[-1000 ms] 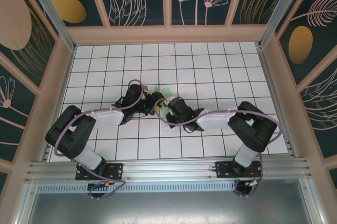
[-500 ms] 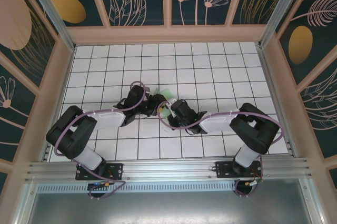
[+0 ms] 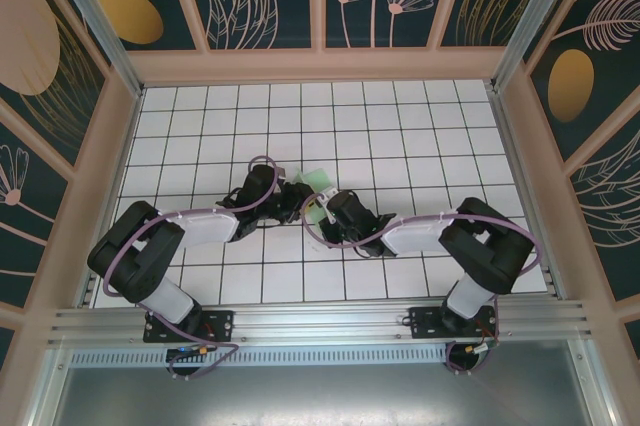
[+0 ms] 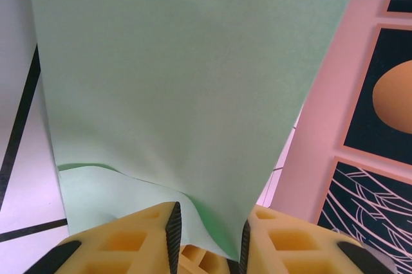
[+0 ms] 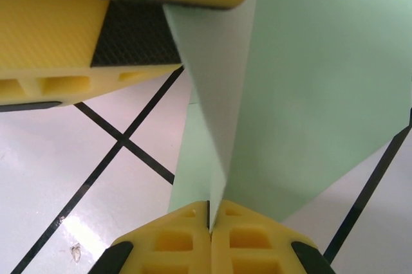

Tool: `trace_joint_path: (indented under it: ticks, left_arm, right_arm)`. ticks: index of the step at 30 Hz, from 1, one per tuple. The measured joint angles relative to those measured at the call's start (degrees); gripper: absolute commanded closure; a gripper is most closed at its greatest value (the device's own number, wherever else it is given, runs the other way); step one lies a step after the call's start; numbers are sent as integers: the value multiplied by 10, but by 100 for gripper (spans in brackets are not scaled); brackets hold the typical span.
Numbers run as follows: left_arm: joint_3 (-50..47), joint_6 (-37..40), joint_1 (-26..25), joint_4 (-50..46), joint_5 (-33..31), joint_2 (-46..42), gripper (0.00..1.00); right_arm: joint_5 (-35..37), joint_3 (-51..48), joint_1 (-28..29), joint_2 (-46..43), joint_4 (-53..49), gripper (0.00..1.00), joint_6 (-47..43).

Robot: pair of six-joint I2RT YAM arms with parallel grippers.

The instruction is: Fold a paper plane with a square sheet of paper (pick it up from the middle)

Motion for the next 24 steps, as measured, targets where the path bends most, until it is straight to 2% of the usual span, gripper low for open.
trace_joint_path:
  ticks: [9, 20, 24]
  left_arm:
    - [0, 3, -9, -23, -1, -3, 70]
    - [9, 29, -13, -41, -6, 7, 86]
    - [27, 44, -13, -50, -11, 26, 88]
  right_arm:
    - [0, -1, -1, -5, 16, 100, 5]
    - [-1, -1, -5, -5, 17, 100, 19]
    - [-12, -2, -16, -11, 9, 92, 32]
